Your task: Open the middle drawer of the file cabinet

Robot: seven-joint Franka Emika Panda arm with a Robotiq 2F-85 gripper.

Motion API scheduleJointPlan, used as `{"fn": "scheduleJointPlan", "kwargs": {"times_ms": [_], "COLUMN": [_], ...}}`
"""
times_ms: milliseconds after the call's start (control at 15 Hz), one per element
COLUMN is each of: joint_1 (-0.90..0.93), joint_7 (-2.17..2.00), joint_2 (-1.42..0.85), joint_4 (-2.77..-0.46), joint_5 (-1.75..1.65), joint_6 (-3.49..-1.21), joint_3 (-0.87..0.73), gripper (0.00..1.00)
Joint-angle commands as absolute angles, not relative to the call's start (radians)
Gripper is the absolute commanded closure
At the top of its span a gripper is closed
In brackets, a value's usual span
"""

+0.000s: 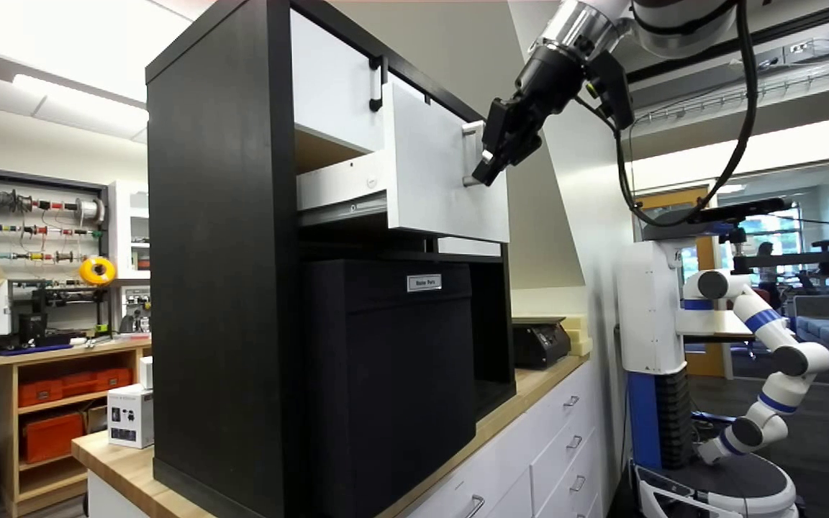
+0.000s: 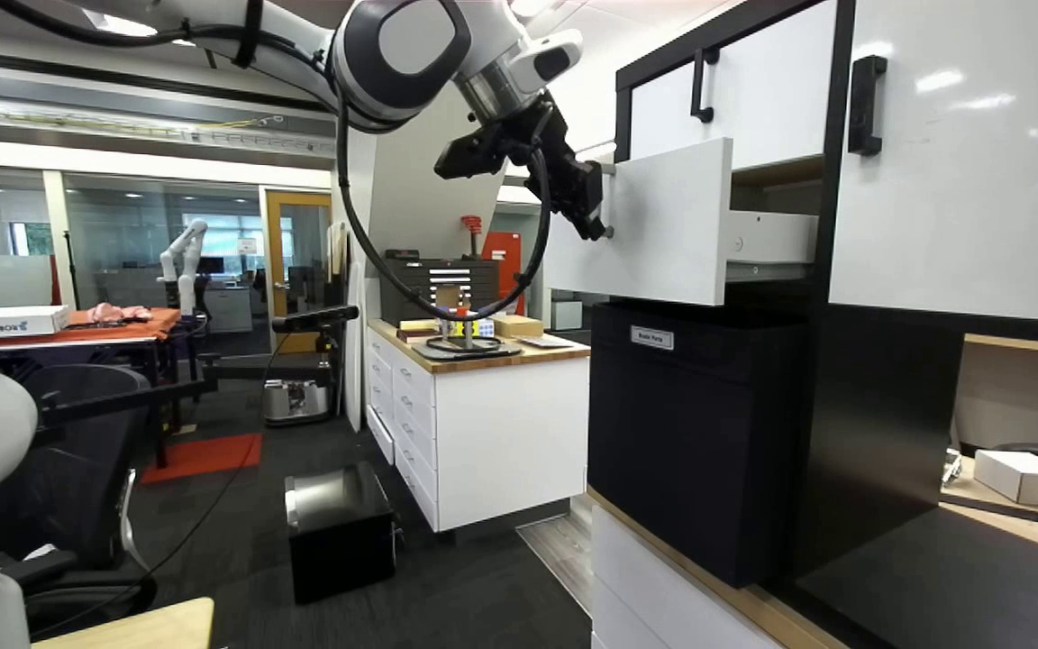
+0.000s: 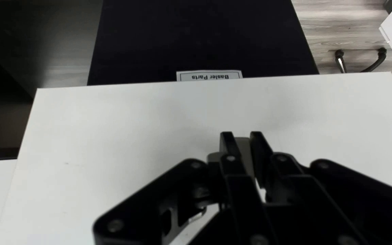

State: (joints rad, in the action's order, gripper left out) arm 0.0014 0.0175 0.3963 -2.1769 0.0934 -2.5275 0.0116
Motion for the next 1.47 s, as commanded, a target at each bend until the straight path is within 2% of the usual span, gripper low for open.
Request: {"fn": "scheduleJointPlan", "kwargs": {"times_ms": [0,400,800,867,933,1067,1400], "joint_1": [-0.010,-0.050,-0.059,-0.059,-0.061,-0.064,-0.067], "joint_7": [0.009,-0.005,0.008,0.008,0.003,0.001,-0.013], "joint_2": [0.466,0.460,0.446,0.443,0.443,0.441,0.444], "joint_4": [-2.342,-2.455,-2.416,-2.404,-2.393,-2.368,-2.314], "joint_5": [0.088,0.066,0.058,0.057,0.052,0.036,-0.001], "joint_6": [-2.455,-2.337,-2.131,-2.092,-2.056,-1.990,-1.883], "joint_3": [-0.018,-0.046,-0.053,-0.053,-0.050,-0.047,-0.042], "gripper": [0.96,0.96,0.96,0.82,0.59,0.56,0.26]}}
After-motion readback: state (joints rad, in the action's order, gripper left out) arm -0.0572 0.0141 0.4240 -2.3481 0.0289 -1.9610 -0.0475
